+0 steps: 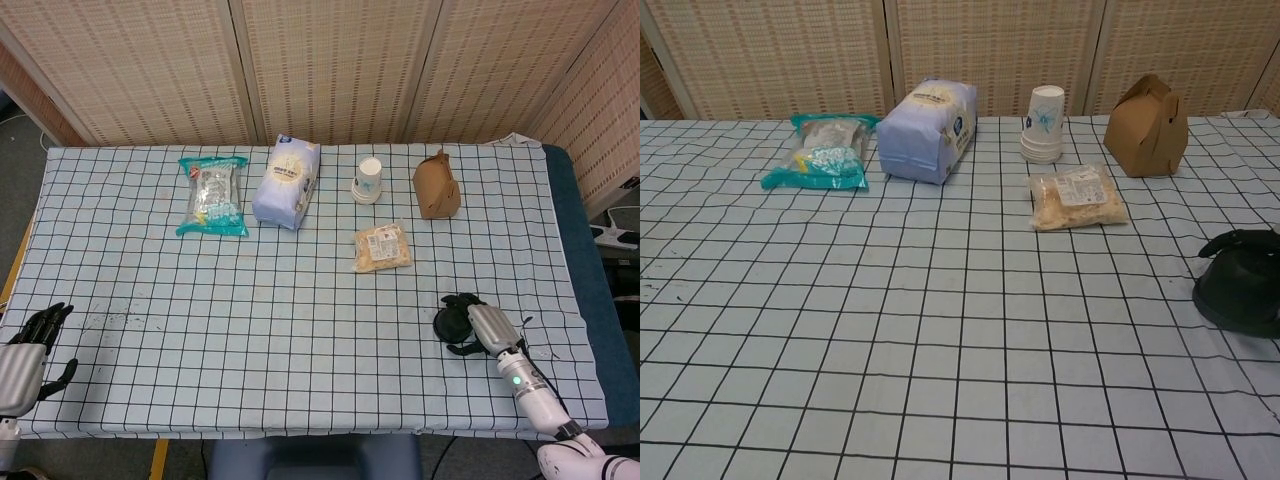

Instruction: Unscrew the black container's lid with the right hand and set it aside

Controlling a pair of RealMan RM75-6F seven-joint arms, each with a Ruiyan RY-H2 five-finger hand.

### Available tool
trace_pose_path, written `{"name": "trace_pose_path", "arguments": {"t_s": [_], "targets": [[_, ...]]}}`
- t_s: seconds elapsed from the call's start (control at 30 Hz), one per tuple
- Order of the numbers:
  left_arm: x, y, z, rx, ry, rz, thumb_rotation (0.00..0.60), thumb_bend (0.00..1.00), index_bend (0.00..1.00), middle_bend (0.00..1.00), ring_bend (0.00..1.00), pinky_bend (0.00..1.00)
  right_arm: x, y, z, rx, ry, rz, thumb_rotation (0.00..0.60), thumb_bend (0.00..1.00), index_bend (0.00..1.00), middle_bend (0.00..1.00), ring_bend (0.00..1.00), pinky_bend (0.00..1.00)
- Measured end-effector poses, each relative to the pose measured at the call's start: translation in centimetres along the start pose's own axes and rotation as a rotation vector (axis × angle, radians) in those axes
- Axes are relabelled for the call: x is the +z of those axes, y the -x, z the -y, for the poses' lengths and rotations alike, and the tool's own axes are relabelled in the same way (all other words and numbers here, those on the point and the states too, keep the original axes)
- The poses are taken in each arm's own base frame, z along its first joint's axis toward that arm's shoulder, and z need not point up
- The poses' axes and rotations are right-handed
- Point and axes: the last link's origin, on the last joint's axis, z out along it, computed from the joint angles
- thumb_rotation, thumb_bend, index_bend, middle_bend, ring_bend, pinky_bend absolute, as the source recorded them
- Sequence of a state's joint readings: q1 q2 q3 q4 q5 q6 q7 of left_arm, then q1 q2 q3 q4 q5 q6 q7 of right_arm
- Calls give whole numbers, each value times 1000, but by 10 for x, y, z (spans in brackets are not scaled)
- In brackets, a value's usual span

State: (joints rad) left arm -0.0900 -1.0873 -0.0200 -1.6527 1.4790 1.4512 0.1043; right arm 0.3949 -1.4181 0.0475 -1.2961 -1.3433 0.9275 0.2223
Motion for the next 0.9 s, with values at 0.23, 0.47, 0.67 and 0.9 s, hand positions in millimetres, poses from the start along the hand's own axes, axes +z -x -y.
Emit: {"name": "trace_pose_path", "arguments": {"t_s": [0.23, 0.47, 0.67, 0.9], "targets": [[0, 0, 0, -2, -1, 2, 600, 387, 108, 52, 86, 395, 0, 0, 1, -15, -1, -33, 600, 67, 337, 386, 327, 508], [0, -1, 0, -6, 1, -1, 600, 387, 124, 52, 86, 396, -1, -2, 0, -37, -5, -81, 600, 109, 468, 479, 442, 629], [0, 0, 0, -6, 2, 4, 600, 387, 132, 52, 86, 396, -4, -4, -3, -50, -4, -106, 600, 184, 485, 491, 453, 638], [-1, -1, 0, -9, 2, 2, 600, 387, 137, 52, 86, 398, -4, -14, -3, -98, -14, -186, 600, 215, 504, 500, 466, 641]]}}
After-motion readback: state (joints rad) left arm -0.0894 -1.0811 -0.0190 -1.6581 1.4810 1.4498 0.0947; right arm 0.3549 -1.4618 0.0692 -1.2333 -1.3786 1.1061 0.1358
